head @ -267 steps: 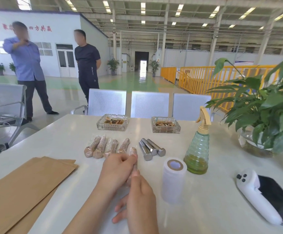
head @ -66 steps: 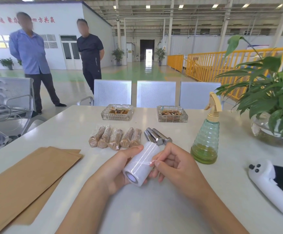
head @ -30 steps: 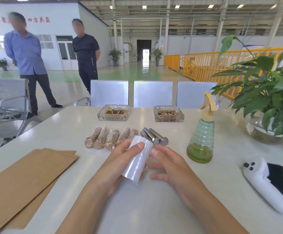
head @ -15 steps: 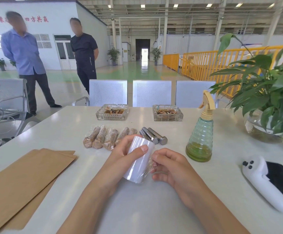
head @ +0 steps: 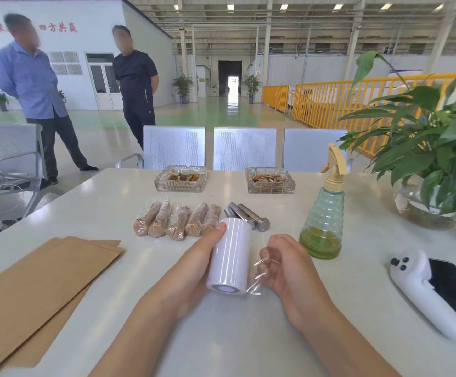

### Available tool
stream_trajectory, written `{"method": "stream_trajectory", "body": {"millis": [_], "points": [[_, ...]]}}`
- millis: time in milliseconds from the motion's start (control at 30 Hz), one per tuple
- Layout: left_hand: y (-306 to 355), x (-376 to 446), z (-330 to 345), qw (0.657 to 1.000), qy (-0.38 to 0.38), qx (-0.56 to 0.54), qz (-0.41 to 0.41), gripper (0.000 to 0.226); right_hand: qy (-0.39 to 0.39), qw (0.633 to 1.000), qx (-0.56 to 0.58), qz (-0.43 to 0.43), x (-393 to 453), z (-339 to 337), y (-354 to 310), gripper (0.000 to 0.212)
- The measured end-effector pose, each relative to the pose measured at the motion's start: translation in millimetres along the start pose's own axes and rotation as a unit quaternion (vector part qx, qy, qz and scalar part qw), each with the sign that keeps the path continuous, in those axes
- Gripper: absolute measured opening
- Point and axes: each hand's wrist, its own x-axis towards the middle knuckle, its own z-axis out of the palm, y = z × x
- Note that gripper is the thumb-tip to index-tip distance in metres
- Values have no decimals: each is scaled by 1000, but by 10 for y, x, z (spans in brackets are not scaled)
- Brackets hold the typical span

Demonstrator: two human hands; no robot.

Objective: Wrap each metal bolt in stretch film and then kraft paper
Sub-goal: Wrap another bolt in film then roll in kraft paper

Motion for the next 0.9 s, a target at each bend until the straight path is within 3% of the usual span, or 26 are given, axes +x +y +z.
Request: {"method": "stream_trajectory", "body": {"millis": [267,533,667,733,900], "points": [[36,-23,13,999,-6,-34,-1,50,70,985,-138,-73,-10,-9,31,18],[83,-34,-93,998,-14,-63,28,46,50,947,-262,-177,-10,-64,62,11],[77,-16,-86,997,12,-75,30,45,55,946,-262,-184,3,-58,81,14],[62,-14,-86,998,18,-54,26,55,63,950,-244,-185,6,-49,64,14],[76,-80,-98,1000,8,-23,6,39,43,988,-93,-119,-17,-17,0,15]]}}
